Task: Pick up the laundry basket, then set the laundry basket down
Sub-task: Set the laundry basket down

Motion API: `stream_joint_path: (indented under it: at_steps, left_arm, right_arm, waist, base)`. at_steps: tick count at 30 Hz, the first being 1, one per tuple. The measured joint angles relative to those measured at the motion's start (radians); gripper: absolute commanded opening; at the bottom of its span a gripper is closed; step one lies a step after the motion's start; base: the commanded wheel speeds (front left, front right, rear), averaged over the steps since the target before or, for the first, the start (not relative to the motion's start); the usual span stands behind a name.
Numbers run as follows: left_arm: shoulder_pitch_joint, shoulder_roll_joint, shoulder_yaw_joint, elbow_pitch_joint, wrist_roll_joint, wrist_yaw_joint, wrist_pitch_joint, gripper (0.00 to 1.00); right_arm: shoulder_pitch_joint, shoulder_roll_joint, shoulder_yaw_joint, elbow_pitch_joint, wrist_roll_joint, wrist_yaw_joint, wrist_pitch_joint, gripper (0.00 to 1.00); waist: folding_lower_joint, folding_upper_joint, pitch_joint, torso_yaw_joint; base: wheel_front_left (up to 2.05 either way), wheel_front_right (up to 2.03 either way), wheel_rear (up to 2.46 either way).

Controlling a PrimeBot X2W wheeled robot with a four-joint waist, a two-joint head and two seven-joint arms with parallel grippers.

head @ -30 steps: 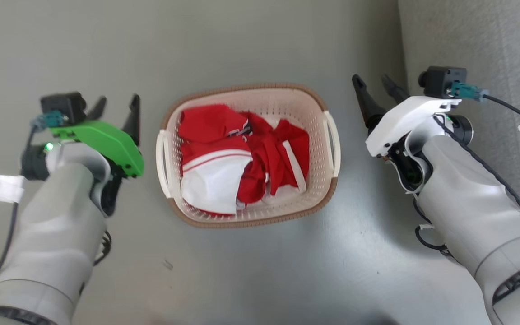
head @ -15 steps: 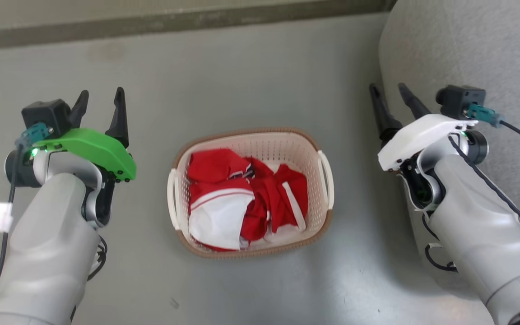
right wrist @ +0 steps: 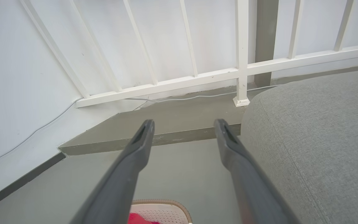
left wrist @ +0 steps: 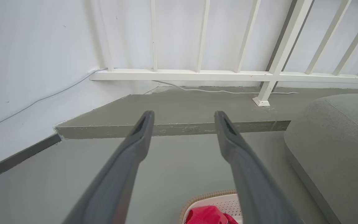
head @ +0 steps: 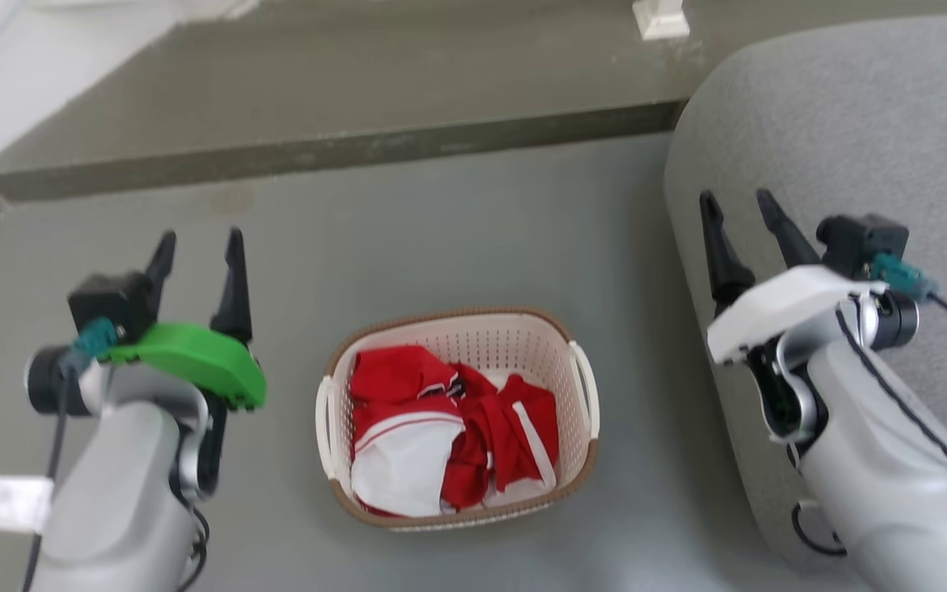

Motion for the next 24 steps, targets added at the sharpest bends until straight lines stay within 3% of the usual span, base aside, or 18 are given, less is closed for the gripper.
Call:
stream_joint_path:
  at_steps: [24]
  left_arm:
    - [0.361, -0.001, 0.012, -0.225, 0.100, 0.031, 0.000, 1.00]
  right_arm:
    - [0.325, -0.011, -0.062, -0.204, -0.135, -0.044, 0.000, 1.00]
  waist:
    - [0.0000, 0.0000, -0.158, -0.001]
  base:
    - [0.00, 0.00, 0.00]
